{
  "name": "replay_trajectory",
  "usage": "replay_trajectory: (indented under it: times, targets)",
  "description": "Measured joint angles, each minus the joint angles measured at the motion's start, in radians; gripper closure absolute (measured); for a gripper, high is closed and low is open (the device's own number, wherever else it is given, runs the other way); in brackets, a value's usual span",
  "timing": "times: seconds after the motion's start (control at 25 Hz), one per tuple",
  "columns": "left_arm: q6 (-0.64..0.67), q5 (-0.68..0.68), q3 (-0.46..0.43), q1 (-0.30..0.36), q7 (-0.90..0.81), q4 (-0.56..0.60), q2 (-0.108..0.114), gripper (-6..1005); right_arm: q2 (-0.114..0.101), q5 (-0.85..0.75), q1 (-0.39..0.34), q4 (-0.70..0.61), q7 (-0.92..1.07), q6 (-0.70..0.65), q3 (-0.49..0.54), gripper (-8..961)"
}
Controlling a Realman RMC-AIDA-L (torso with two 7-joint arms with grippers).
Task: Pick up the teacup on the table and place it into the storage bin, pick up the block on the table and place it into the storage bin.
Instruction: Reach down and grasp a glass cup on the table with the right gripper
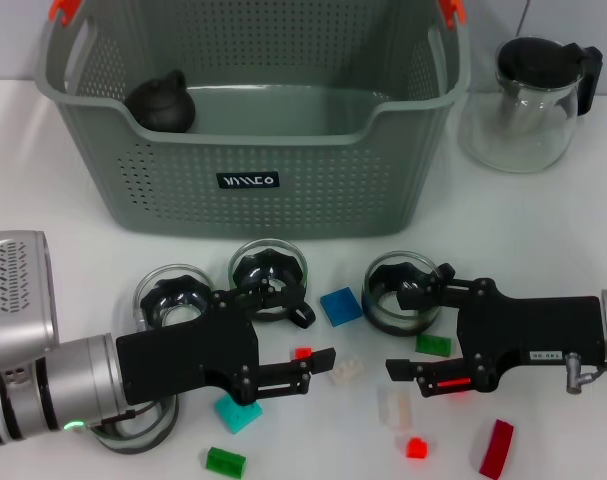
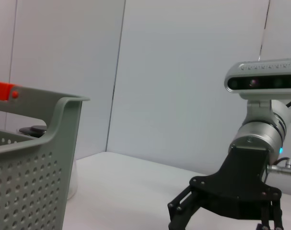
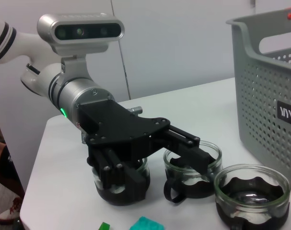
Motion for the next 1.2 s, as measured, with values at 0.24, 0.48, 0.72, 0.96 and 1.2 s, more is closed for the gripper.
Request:
replay_trajectory:
  times: [0.24, 0.48, 0.72, 0.96, 1.2]
  targets:
    - [0.0, 0.0, 0.0, 0.001, -0.002, 0.0, 0.0, 190, -0.001, 0.005, -0.003, 0.021, -0.024, 0.001, 0.007, 91]
    - [0.003, 0.0, 0.0, 0.008, -0.002, 0.0, 0.0, 192, -0.002, 0.005, -0.003, 0.021, -0.024, 0.001, 0.009, 96]
    - [0.005, 0.0, 0.0, 0.012, -0.001, 0.002, 0.0, 193, -0.001, 0.007, -0.002, 0.021, -0.024, 0.001, 0.01, 101]
    - [0.006, -0.001, 0.0, 0.012, 0.0, 0.002, 0.0, 195, -0.001, 0.007, 0.0, 0.021, -0.024, 0.001, 0.011, 107]
    - [0.006, -0.002, 0.0, 0.012, 0.002, 0.002, 0.0, 196, -0.001, 0.008, 0.002, 0.021, -0.024, 0.001, 0.013, 112]
